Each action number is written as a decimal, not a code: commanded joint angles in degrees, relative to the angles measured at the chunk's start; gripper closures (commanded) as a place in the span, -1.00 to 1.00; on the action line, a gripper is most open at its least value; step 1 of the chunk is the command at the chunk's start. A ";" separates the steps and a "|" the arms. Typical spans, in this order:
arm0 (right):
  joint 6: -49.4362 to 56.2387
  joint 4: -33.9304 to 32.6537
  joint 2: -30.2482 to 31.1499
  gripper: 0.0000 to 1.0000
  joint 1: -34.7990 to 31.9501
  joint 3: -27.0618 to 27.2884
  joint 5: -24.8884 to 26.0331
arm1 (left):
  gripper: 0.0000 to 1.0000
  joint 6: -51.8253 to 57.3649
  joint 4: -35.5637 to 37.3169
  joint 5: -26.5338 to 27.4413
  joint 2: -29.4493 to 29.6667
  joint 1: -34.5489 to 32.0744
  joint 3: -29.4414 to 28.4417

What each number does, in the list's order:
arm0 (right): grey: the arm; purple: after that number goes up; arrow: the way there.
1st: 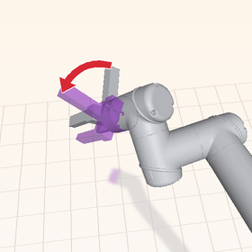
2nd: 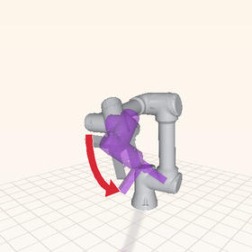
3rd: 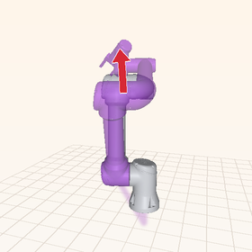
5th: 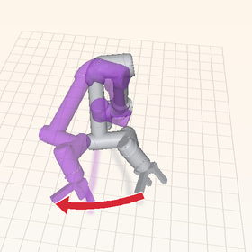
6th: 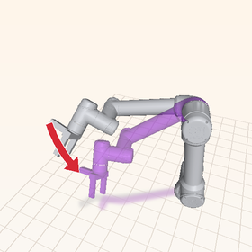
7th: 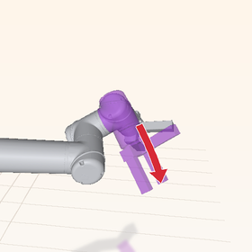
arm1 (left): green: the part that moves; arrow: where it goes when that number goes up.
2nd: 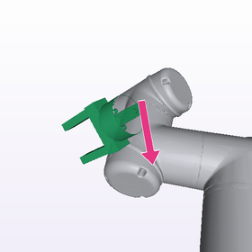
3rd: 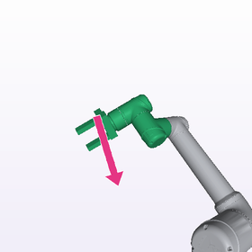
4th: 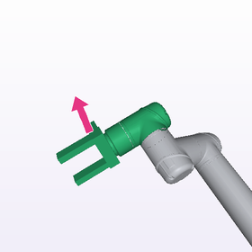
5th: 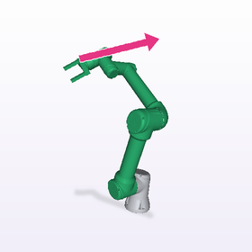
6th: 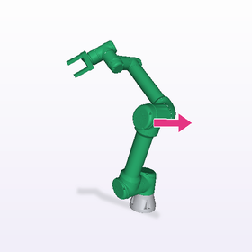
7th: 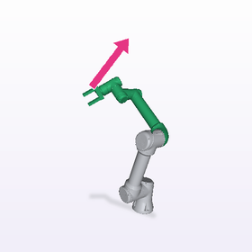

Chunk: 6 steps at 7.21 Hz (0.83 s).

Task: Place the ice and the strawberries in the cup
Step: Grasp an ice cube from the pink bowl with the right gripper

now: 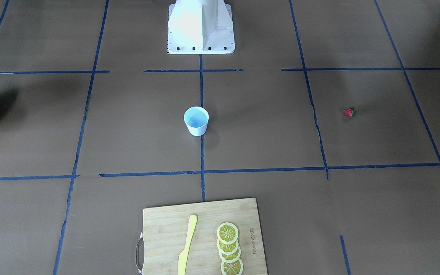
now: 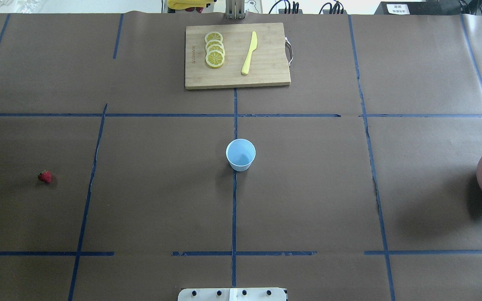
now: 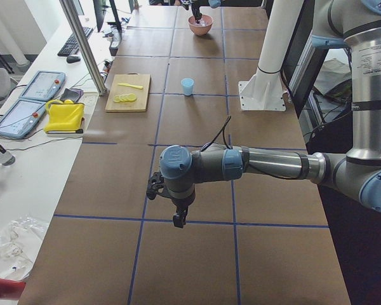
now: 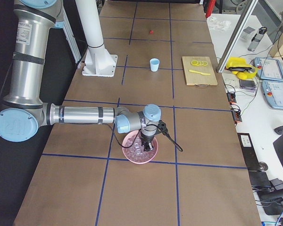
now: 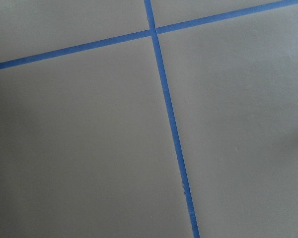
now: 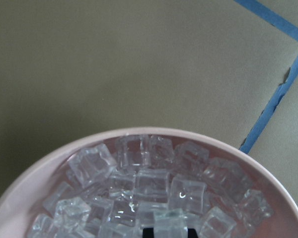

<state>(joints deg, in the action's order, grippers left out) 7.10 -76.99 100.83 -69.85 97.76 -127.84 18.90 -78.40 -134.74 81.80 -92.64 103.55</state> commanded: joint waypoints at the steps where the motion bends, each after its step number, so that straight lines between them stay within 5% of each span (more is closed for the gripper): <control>1: 0.19 0.00 -0.20 0.93 -0.19 0.33 -0.04 | -1.00 0.00 0.00 0.01 0.03 0.00 0.08; 6: -9.50 -0.79 -6.95 0.91 -4.06 6.29 -0.57 | -1.00 0.00 0.00 0.01 0.03 0.00 -0.01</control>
<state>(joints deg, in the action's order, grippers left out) 3.15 -77.81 95.98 -73.77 102.16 -128.36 18.90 -78.40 -134.74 81.83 -92.64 103.54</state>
